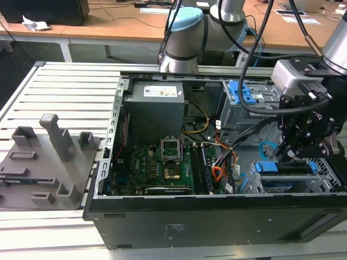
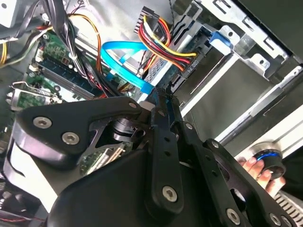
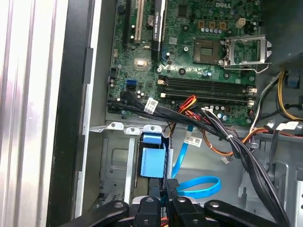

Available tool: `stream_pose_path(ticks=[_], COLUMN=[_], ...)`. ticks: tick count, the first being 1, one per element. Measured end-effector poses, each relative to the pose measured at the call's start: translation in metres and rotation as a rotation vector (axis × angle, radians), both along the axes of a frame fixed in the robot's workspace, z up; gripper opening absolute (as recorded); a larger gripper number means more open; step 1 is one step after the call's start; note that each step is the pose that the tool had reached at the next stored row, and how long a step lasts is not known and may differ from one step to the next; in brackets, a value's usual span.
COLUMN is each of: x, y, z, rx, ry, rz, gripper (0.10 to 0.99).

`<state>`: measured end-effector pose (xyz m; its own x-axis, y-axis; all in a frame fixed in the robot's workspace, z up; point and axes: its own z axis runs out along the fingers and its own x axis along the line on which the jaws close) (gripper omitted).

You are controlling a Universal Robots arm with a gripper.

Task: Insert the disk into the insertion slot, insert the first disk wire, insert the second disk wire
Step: 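Insert the second disk wire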

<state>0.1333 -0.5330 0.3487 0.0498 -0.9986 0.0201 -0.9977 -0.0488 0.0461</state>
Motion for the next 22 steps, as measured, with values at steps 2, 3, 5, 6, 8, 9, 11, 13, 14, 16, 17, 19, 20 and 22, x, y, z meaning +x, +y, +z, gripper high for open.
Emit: stream_pose_path(ticks=[2,3,5,6,8,9,11,13,14,16,17,19,20,22], x=[0.0001,0.0001,0.0002,0.0003,0.0004,0.0004,0.0005,0.0006,0.0007,0.0008,0.0008,0.0009,0.0009,0.0012], y=[0.0000,0.0000,0.0000,0.0000,0.0000,0.0000,0.0000,0.0000,0.0000,0.0000,0.0000,0.0000,0.0000,0.0000], z=[0.0000,0.0000,0.0000,0.0000,0.0000,-0.0001,0.0000,-0.0001,-0.0001,-0.0001,-0.0001,-0.0001,-0.0001,-0.0001], rx=[0.000,0.000,0.000,0.000,0.000,0.000,0.000,0.000,0.000,0.000,0.000,0.000,0.000,0.000], ry=[0.0000,0.0000,0.0000,0.0000,0.0000,0.0000,0.0000,0.0000,0.0000,0.0001,0.0000,0.0000,0.0001,0.0000], rz=[-0.035,-0.046,-0.071,-0.093,-0.117,-0.128,-0.159,-0.196,-0.213,-0.254,-0.269,-0.287,-0.289,-0.289], gripper=[0.165,0.165,0.165,0.165,0.165,0.165,0.165,0.165,0.165,0.165,0.165,0.165,0.165,0.165])
